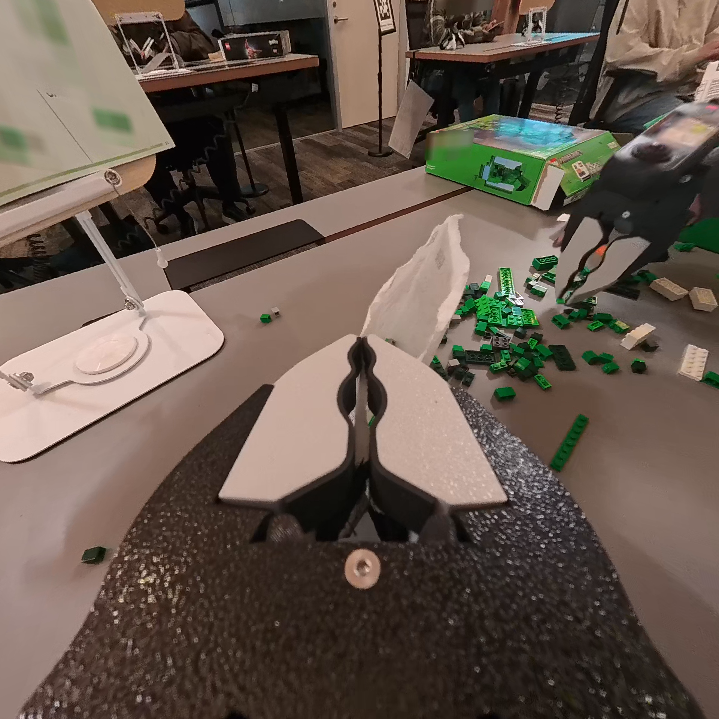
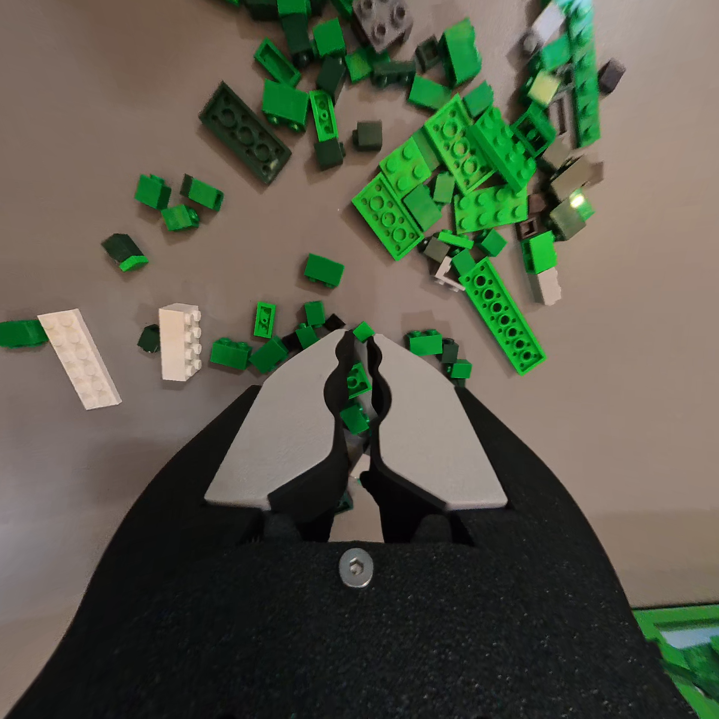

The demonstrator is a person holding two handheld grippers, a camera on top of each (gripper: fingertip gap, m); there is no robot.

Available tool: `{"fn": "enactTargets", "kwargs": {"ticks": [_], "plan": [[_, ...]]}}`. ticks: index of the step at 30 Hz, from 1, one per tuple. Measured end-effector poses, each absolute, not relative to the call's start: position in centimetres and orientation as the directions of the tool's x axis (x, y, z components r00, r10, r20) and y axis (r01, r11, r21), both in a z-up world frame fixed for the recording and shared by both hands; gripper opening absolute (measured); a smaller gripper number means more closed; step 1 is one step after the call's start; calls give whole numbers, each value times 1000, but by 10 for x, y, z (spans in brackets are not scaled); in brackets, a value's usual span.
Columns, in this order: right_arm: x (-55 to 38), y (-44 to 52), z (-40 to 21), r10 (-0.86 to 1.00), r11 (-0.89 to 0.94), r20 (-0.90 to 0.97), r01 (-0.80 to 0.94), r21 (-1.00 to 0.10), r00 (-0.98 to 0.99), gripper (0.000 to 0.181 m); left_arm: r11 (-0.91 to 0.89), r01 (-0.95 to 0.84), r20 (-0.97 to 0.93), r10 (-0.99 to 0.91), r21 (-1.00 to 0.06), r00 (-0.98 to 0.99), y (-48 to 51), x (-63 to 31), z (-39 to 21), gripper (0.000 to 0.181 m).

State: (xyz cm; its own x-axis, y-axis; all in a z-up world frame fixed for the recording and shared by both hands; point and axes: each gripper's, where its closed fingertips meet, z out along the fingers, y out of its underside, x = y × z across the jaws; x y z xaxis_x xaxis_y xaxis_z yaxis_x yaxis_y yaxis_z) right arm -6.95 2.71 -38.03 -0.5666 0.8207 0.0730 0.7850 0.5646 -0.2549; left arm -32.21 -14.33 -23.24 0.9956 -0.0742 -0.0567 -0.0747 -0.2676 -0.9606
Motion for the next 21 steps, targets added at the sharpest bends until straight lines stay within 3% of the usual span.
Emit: {"fn": "enactTargets", "kwargs": {"ticks": [7,12,15,21], "plan": [[-123,-16,-307,629,777,465,503,-379,-623,0,-291,-82,-52,-108,-953,993,-142,-312,-235,0],[-163,-70,-264,477,877,607,303,-372,-636,0,-308,-107,-68,-136,-945,988,-138,-301,-238,0],[-168,-63,-266,468,884,583,353,-308,-664,0,-316,-124,-85,-134,-941,987,-138,-300,-238,0],[-142,-17,-315,642,764,381,598,-244,-665,0,-301,-118,-83,-126,-946,989,-140,-303,-234,0]]}}
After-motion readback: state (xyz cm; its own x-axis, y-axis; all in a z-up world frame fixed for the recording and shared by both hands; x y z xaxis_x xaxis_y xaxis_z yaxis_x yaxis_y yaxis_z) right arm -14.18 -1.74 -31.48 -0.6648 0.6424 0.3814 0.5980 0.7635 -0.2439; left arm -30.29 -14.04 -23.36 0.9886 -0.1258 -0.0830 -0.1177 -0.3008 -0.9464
